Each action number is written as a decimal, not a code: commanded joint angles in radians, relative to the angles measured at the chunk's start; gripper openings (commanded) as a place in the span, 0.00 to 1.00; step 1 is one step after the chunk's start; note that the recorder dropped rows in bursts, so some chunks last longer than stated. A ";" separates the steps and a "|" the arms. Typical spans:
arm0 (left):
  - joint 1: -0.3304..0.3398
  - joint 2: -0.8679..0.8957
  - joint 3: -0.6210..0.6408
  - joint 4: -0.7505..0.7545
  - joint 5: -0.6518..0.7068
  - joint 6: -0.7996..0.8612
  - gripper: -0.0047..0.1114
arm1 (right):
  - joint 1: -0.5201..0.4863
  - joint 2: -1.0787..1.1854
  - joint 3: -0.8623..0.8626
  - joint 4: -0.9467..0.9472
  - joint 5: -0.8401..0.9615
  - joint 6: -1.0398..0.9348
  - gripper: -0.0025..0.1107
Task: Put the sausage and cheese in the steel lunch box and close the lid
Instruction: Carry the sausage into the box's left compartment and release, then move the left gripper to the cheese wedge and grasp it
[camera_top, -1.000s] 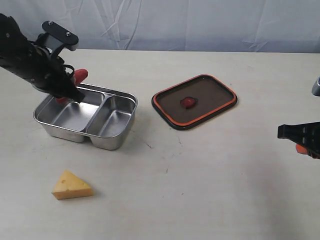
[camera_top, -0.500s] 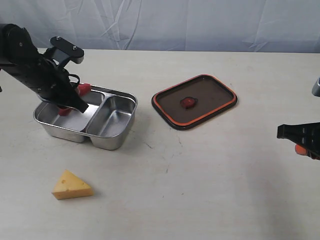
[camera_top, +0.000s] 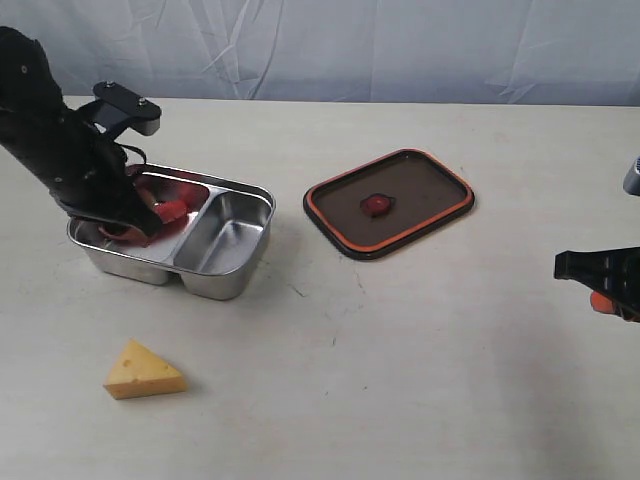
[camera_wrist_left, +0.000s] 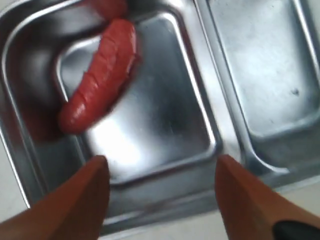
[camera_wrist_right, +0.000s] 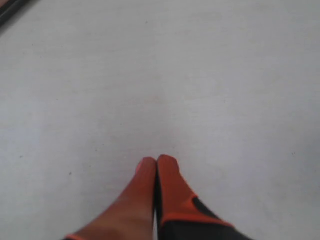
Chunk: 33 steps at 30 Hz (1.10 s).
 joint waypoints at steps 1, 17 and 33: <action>-0.002 -0.081 -0.004 -0.091 0.294 -0.001 0.50 | 0.002 -0.007 0.005 -0.001 -0.002 -0.008 0.01; -0.174 -0.155 0.097 -0.425 0.502 0.389 0.45 | 0.002 -0.007 0.005 0.035 -0.022 -0.047 0.01; -0.402 -0.195 0.097 0.012 0.409 0.624 0.65 | 0.002 -0.007 0.005 0.053 -0.043 -0.075 0.01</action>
